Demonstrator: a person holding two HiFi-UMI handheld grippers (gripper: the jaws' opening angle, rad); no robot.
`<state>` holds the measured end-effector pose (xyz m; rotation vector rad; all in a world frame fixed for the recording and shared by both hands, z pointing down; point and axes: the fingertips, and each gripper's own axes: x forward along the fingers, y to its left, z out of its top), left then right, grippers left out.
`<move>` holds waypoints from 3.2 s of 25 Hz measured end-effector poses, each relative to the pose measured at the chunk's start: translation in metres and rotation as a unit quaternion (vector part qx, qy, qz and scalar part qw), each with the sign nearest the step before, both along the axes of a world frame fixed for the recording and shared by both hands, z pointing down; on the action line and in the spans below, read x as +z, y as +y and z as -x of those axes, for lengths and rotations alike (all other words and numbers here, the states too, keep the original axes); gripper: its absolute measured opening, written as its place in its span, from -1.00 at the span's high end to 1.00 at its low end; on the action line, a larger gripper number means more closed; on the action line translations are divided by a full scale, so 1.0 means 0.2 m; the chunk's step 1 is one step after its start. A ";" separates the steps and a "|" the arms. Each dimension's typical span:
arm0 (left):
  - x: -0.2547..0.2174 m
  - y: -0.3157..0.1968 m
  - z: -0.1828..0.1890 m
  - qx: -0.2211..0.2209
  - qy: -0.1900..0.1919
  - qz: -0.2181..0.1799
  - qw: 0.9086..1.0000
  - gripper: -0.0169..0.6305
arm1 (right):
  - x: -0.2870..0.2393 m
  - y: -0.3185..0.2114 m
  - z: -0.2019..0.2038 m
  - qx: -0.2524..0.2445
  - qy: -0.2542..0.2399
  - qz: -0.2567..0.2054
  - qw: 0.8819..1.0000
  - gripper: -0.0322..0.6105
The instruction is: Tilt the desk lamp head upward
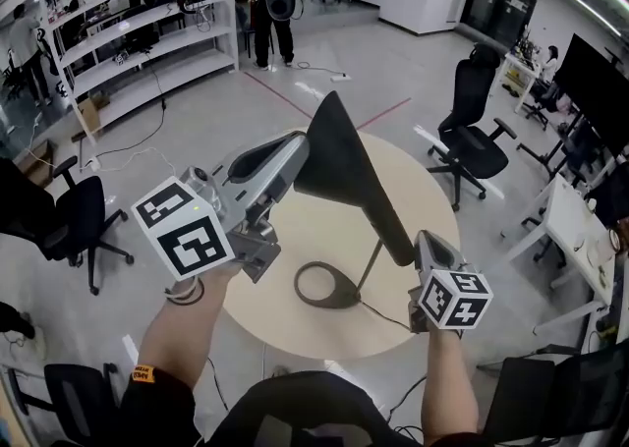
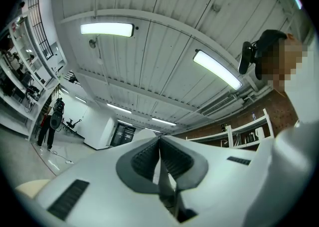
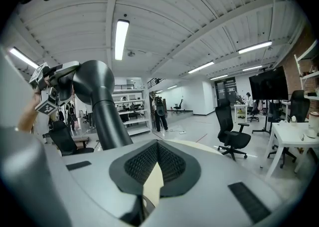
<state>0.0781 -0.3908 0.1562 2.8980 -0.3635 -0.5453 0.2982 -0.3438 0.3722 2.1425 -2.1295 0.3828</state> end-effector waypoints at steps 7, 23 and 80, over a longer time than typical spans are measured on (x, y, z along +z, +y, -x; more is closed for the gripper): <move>-0.05 0.03 -0.03 0.002 0.002 -0.015 1.000 0.78 | 0.01 -0.02 0.03 0.002 0.006 -0.001 1.000 0.86; -0.09 0.09 -0.04 -0.001 0.006 -0.022 1.000 0.78 | 0.01 0.00 0.07 -0.010 0.027 -0.003 1.000 0.86; 1.93 1.78 0.40 -0.247 -0.298 0.136 0.912 0.80 | 0.79 1.47 0.98 -0.172 0.001 -0.019 0.985 0.86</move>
